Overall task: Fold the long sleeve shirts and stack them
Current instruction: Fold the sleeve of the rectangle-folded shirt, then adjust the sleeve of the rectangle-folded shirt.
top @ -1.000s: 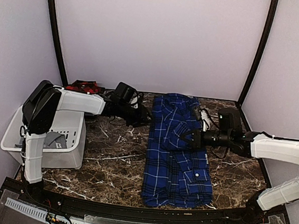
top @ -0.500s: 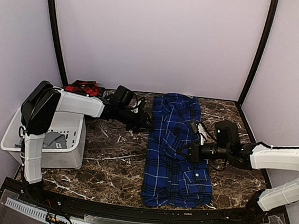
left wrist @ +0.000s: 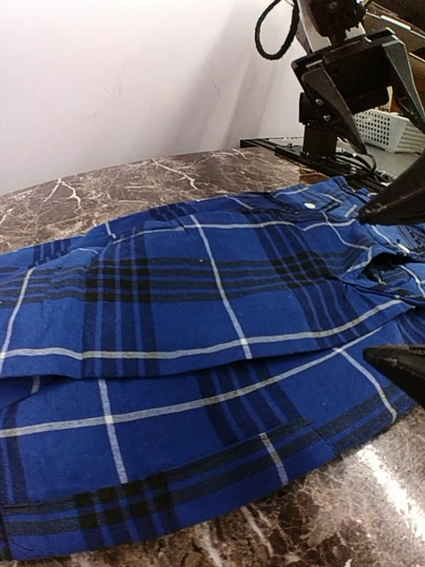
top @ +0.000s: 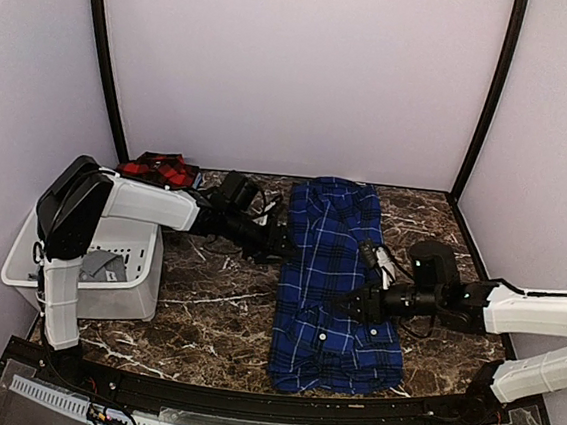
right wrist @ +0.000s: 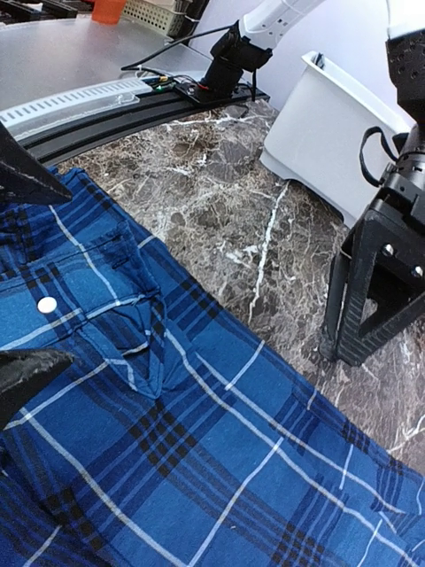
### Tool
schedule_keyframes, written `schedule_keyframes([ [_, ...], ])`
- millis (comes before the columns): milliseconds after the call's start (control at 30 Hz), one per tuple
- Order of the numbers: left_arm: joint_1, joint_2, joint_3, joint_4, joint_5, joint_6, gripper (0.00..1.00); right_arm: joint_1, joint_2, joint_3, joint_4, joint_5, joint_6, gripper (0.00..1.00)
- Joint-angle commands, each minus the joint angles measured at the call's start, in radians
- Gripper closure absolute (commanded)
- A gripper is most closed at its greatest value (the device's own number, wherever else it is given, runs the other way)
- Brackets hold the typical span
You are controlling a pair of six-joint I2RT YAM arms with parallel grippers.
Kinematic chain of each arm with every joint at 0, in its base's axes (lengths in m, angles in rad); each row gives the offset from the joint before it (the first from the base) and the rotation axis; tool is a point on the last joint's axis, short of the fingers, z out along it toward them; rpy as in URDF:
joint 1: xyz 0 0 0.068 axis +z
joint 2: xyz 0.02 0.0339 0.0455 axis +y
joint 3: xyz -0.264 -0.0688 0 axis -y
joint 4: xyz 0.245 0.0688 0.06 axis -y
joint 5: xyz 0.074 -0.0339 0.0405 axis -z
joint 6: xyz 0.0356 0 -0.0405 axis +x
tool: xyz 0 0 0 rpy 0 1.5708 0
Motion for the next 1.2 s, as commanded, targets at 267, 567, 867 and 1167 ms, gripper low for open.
schedule_keyframes([
  [267,-0.122,-0.080,-0.094,-0.129,0.016,0.068,0.56,0.017,-0.025,0.052,-0.271,0.192,0.176,0.46],
  [567,-0.194,-0.087,-0.141,-0.193,-0.034,0.083,0.59,0.014,-0.025,0.091,-0.413,0.367,0.286,0.46],
  [867,-0.222,-0.086,-0.128,-0.227,-0.053,0.081,0.66,0.005,0.023,0.122,-0.402,0.395,0.297,0.46],
  [1167,-0.241,-0.100,-0.099,-0.239,-0.049,0.079,0.95,-0.002,0.042,0.132,-0.388,0.394,0.287,0.46],
])
